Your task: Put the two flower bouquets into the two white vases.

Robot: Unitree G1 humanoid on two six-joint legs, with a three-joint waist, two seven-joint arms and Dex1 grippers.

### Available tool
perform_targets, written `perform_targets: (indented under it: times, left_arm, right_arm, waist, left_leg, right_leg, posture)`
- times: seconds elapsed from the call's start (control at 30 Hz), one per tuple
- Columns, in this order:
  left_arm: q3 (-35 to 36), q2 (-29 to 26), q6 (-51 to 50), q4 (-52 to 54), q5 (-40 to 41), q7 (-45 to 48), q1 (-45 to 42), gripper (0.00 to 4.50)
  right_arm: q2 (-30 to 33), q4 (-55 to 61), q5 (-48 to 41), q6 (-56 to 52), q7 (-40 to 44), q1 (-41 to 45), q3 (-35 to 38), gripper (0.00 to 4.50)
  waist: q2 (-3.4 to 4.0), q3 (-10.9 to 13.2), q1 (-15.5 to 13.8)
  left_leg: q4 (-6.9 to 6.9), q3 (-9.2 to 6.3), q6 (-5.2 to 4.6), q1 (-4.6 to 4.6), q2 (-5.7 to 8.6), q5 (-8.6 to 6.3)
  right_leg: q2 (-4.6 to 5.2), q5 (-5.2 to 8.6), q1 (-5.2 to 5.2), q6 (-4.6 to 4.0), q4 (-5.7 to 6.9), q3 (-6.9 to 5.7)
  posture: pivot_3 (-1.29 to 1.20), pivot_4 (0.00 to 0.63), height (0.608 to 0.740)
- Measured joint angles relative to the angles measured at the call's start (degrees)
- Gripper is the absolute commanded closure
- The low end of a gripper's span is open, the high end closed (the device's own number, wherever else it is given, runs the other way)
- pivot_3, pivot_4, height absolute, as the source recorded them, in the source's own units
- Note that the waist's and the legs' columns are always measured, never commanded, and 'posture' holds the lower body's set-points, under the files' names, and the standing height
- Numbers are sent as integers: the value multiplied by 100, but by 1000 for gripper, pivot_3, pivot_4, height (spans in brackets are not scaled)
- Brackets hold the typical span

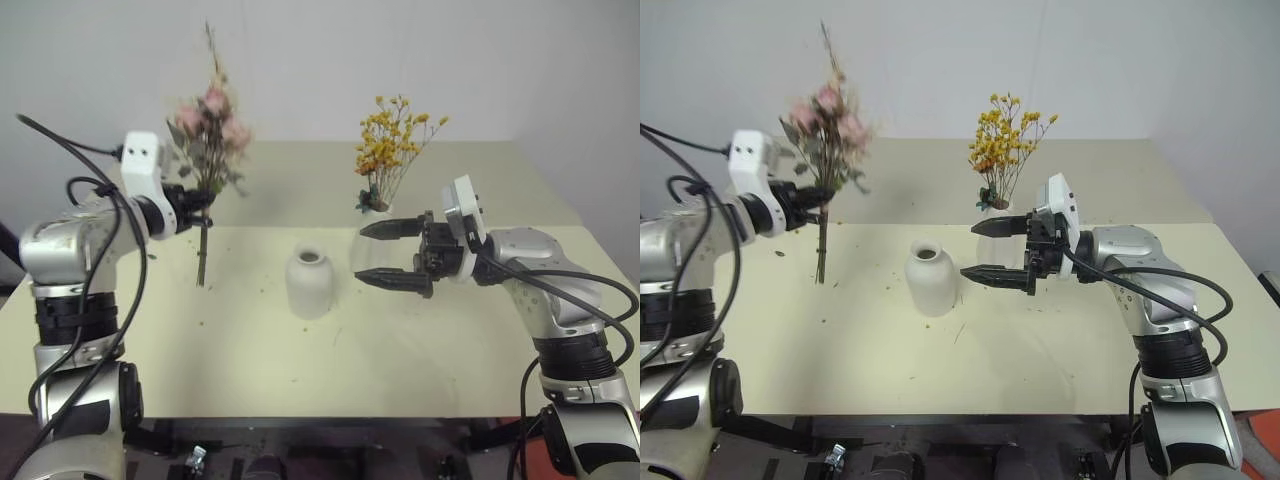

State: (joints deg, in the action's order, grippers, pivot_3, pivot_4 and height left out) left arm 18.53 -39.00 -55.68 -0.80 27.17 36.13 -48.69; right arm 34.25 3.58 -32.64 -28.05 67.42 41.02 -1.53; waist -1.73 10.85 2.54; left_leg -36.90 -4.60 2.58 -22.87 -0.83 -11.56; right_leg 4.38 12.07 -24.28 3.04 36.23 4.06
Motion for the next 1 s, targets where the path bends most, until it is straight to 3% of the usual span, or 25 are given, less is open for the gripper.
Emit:
perform_targets:
  times: [0.17,0.5,1.0]
  left_arm:
    - [243,-225,597,-34,492,856,-8,4377]
    - [523,-326,709,-332,1705,1950,-334,4377]
    - [25,941,1673,-705,2005,2273,-695,4377]
  right_arm:
    - [-8,-20,0,6,-72,0,1,0]
    - [8,-12,-3,5,-282,-34,15,0]
    - [89,138,-10,-4,-516,-161,150,0]
  waist:
    - [0,0,5]
    - [0,0,11]
    - [0,0,2]
  left_leg:
    - [0,0,3,-2,-1,2]
    - [0,0,2,-1,-2,2]
    - [-2,0,2,-1,-1,2]
  right_leg:
    - [-1,4,0,6,-3,-1]
    - [-2,13,0,21,-1,-1]
    - [-2,0,3,0,-2,-1]
  posture:
    - [0,150,740]
    - [0,150,740]
    - [0,150,740]
